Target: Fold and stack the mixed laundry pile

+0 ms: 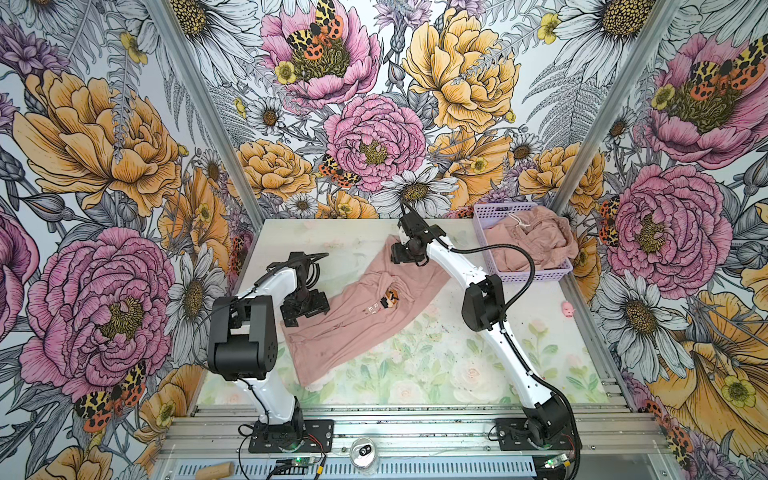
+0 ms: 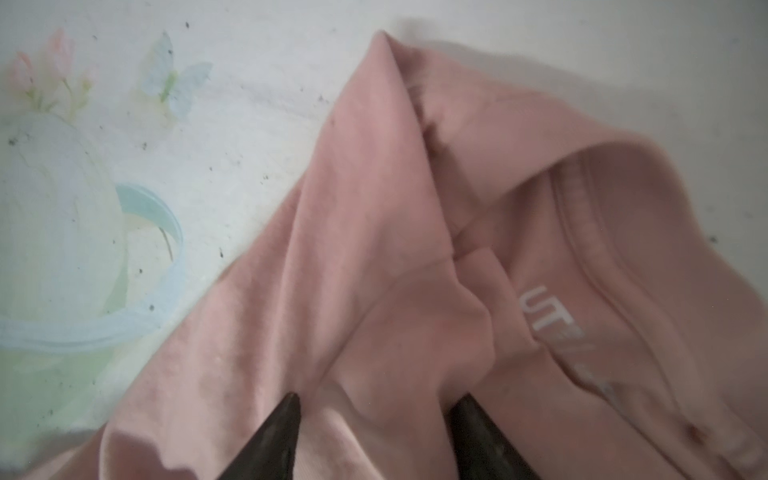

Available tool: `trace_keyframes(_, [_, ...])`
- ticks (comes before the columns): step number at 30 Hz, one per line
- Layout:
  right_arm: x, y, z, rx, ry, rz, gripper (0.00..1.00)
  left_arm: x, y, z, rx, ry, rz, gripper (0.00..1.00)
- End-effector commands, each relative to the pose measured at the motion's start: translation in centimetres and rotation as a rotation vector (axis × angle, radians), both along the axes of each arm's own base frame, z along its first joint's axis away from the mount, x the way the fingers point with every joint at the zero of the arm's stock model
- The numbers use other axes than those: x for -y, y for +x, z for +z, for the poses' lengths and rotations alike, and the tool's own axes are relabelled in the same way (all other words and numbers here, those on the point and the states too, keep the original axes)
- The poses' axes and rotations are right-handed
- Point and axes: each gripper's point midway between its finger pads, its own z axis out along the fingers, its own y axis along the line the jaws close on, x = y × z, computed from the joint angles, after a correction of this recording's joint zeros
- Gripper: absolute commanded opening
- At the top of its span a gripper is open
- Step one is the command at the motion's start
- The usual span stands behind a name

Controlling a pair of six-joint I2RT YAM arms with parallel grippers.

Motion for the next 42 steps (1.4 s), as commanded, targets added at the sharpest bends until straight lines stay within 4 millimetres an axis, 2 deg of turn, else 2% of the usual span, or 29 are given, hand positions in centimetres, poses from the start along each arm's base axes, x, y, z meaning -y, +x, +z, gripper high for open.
trace_keyframes(1, [2.8,0.0,9.6,0.122,-0.003,-0.036,0.62,2.0,-0.9,-1.1,-0.035,-0.069,-0.049,0.89])
trace_keyframes(4, [4.8,-1.7,11.7,0.106,-0.014,-0.066,0.63,3.5,-2.6,-2.4,-0.099,-0.125,-0.055,0.87])
trace_keyframes(6, [5.8,-3.2,11.5,0.065,-0.021,-0.085,0.63,4.5,-3.9,-3.1,-0.138,-0.150,-0.062,0.85])
trace_keyframes(11, [6.8,-6.4,7.5,-0.049,-0.014,-0.129,0.63,8.0,-6.5,-4.1,-0.206,-0.236,-0.098,0.83])
trace_keyframes(12, [7.0,-6.9,6.6,-0.065,-0.006,-0.144,0.63,8.8,-7.3,-5.0,-0.251,-0.252,-0.101,0.82])
trace_keyframes(16, [7.7,-8.3,3.7,-0.099,0.001,-0.207,0.63,12.4,-8.5,-5.2,-0.282,-0.291,-0.142,0.81])
trace_keyframes(22, [8.2,-8.2,0.0,-0.130,-0.036,-0.245,0.63,18.6,-10.1,-5.0,-0.312,-0.334,-0.234,0.81])
trace_keyframes(26, [8.0,-7.6,-2.4,-0.159,-0.045,-0.258,0.63,21.0,-10.2,-4.4,-0.302,-0.345,-0.262,0.81])
trace_keyframes(29, [6.9,-6.7,-4.3,-0.182,-0.032,-0.254,0.63,20.5,-9.3,-3.3,-0.254,-0.339,-0.230,0.83])
trace_keyframes(33, [5.2,-3.9,-6.3,-0.174,0.010,-0.238,0.63,17.7,-8.2,-0.2,-0.149,-0.335,-0.147,0.84])
trace_keyframes(37, [2.3,0.5,-5.8,-0.126,0.113,-0.189,0.63,15.2,-8.5,2.5,-0.072,-0.333,-0.093,0.85])
trace_keyframes(39, [0.9,2.6,-5.3,-0.099,0.184,-0.171,0.63,14.2,-8.8,3.1,-0.051,-0.329,-0.073,0.86])
trace_keyframes(42, [0.8,5.5,-4.1,-0.035,0.284,-0.206,0.66,12.9,-9.2,2.9,-0.040,-0.310,-0.053,0.86])
